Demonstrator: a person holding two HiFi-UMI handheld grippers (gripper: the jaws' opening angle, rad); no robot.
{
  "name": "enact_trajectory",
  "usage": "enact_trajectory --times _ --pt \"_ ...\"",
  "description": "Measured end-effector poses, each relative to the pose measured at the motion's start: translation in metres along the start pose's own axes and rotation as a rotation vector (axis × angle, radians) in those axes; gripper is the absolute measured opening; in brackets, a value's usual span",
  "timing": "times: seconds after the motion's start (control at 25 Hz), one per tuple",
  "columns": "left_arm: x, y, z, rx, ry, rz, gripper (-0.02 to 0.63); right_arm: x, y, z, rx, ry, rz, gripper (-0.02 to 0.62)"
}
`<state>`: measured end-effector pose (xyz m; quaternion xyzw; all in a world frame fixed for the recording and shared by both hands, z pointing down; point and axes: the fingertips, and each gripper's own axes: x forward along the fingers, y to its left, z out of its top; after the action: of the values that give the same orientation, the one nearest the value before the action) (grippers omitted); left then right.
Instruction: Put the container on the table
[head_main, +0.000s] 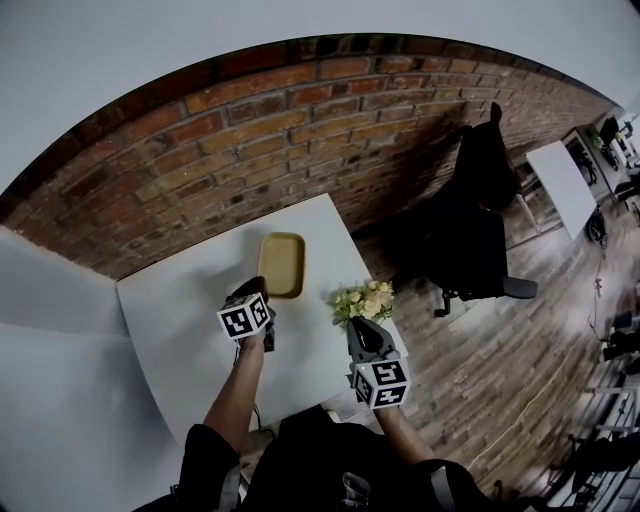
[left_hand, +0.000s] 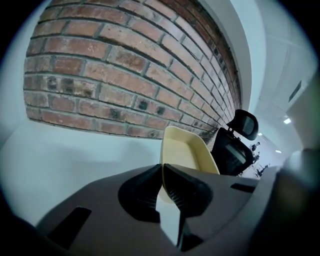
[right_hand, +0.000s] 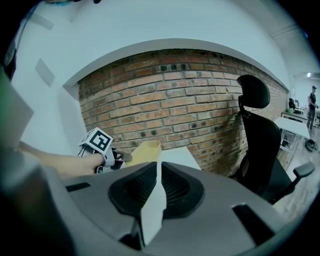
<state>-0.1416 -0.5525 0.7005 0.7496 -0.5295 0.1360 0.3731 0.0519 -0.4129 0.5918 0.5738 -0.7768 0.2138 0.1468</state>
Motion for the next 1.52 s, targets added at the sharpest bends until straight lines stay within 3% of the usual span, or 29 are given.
enact_trajectory --times 0.48,1.52 --pt "0.038 0.046 0.007 -0.116 -0.046 0.136 0.028 0.031 -0.008 -0.006 -0.001 0.048 0.000 0.025" --pt "0.098 0.078 0.001 -0.221 -0.050 0.270 0.028 0.060 -0.014 -0.018 0.006 0.101 0.017 0.025"
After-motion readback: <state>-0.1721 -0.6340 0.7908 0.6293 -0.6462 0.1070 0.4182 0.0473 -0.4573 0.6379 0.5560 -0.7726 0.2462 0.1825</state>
